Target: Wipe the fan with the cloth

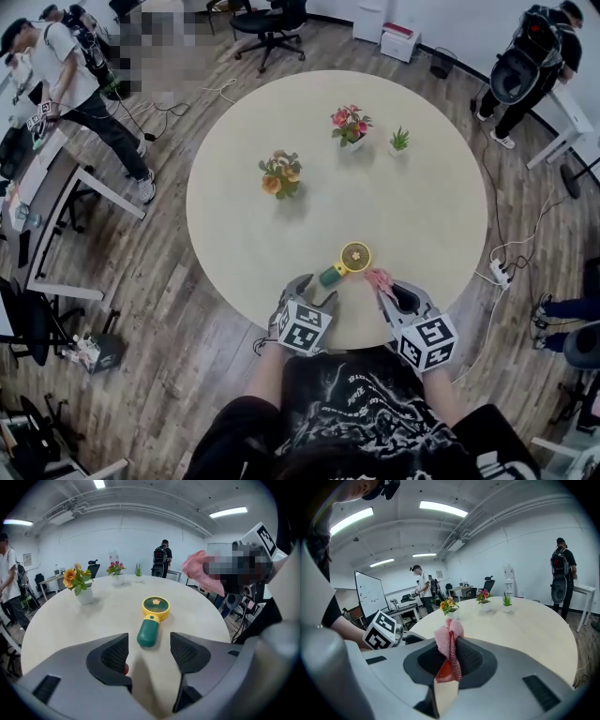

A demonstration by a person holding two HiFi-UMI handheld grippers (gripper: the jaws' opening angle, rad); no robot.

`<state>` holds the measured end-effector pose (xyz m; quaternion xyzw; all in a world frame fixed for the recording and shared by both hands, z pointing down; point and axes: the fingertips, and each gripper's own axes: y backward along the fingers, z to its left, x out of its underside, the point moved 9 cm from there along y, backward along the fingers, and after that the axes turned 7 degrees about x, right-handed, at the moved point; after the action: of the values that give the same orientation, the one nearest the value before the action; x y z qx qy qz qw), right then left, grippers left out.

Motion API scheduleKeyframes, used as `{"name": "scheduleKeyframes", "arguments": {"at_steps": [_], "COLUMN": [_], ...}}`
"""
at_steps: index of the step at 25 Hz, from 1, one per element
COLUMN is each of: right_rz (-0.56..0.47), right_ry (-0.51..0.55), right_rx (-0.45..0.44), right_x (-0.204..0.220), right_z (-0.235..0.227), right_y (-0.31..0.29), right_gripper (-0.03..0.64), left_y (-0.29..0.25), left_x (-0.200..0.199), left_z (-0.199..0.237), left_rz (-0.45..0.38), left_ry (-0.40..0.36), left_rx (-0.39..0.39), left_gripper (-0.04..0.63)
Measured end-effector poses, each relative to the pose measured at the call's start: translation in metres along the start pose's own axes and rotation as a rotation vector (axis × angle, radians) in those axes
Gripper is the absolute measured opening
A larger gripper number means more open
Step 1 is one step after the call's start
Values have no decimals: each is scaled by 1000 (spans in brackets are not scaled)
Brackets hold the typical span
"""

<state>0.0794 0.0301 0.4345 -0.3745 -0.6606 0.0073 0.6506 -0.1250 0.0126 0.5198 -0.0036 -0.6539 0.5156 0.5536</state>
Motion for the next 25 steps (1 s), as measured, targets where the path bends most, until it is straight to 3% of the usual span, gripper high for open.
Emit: {"name": "scheduleKeyframes", "arguments": {"at_steps": [5,11,16,20,22,25], "right_rz": [39,77,131,181,215,299], "right_ry": [55,98,141,155,171,197], "right_rx": [-65,-132,-195,-239,-279,-352], "right_x": [-5,-11,-11,-7,-4,4], "right_z": [-8,-11,-7,-4,0,6], "right_y": [-20,-42,-59,-71,-75,-82], "right_gripper": [67,67,67,67,67,64], "left_y": [-16,-32,-35,-37,-39,-41], "left_x": [-3,4,3,1,0,-2], "left_z": [6,2,0,-2,-2,-1], "left_rz": [38,153,149,149,139,135], "left_ry": [-34,-19,2,-30,-41,-39], "left_rx": [-25,67,48,43,15,7], "left_gripper": [271,246,220,255,172,171]}}
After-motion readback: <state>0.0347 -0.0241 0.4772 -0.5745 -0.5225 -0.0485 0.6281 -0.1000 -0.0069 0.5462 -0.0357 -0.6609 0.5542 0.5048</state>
